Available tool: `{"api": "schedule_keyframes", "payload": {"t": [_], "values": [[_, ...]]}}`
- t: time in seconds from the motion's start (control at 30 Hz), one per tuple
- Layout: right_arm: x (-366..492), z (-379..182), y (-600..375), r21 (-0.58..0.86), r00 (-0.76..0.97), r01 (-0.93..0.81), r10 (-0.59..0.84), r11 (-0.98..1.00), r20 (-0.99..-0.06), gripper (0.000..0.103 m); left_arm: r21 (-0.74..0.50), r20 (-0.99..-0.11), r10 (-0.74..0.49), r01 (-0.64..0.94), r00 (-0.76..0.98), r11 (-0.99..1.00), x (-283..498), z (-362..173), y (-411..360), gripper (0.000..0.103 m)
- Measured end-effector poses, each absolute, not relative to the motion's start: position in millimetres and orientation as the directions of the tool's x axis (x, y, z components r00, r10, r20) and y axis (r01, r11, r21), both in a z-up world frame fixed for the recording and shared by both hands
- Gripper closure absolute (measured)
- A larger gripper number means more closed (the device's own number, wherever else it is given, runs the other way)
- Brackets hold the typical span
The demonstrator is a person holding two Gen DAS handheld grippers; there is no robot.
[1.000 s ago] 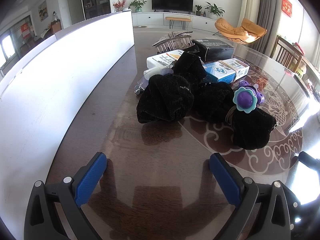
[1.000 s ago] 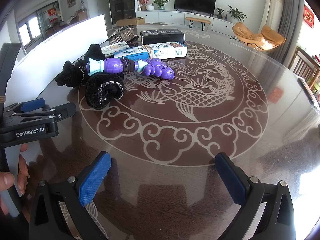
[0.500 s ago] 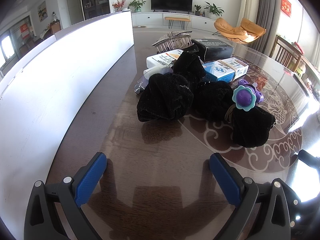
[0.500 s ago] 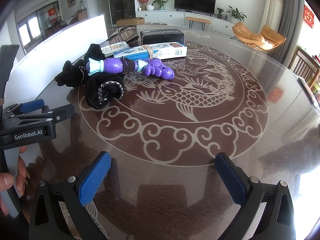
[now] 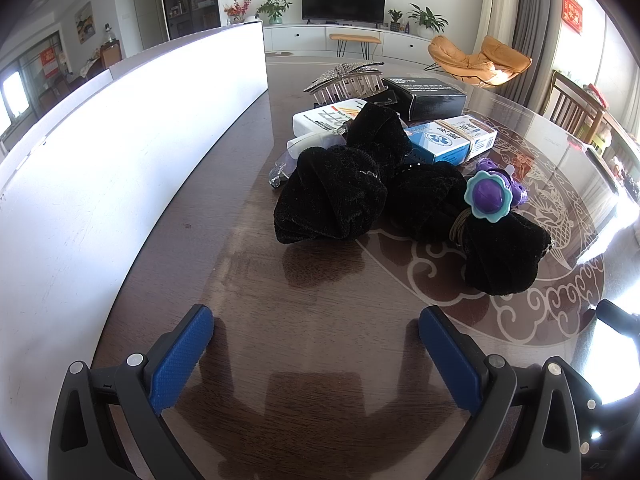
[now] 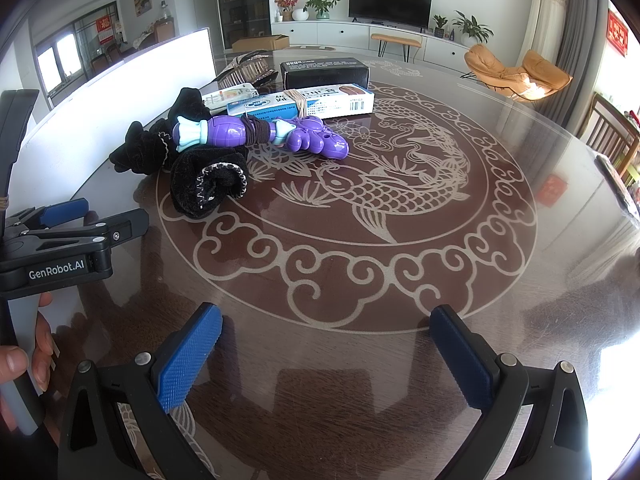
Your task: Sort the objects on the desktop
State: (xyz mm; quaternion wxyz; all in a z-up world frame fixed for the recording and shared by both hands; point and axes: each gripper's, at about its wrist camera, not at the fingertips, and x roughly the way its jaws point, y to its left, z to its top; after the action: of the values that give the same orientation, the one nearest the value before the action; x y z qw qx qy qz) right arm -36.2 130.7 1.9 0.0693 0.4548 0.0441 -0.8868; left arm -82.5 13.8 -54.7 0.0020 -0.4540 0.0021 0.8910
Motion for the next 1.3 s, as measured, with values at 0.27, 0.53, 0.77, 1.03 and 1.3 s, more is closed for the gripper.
{"api": "schedule_keyframes", "payload": {"t": [0.27, 0.53, 0.77, 1.03, 1.3], "values": [[-36.2, 1.9, 130.7, -0.015, -0.577, 0.163, -0.083, -0.987, -0.813, 0.0, 0.002, -0.809, 0.002, -0.006, -0.588, -1.0, -82.4, -54.7, 13.7, 0.0], [-36.1, 1.8, 130.8, -0.015, -0.577, 0.163, -0.083, -0.987, -0.813, 0.0, 0.003, -0.809, 0.005, -0.013, -0.588, -1.0, -79.3, -54.6, 13.2, 0.0], [-36.7, 2.0, 130.7, -0.015, -0.577, 0.163, -0.083, -0.987, -0.813, 0.0, 0.004, -0.809, 0.009, -0.021, -0.588, -1.0, -76.8, -54.8, 13.0, 0.0], [-36.9, 1.8, 130.8, -0.015, -0.577, 0.163, -0.083, -0.987, -0.813, 0.0, 0.005, -0.811, 0.015, -0.033, -0.585, -0.999, -72.0, -54.6, 12.3, 0.0], [-36.8, 1.8, 130.8, -0.015, -0.577, 0.163, -0.083, -0.987, -0.813, 0.0, 0.005, -0.81, 0.016, -0.033, -0.586, -0.999, -71.8, -54.7, 12.0, 0.0]]}}
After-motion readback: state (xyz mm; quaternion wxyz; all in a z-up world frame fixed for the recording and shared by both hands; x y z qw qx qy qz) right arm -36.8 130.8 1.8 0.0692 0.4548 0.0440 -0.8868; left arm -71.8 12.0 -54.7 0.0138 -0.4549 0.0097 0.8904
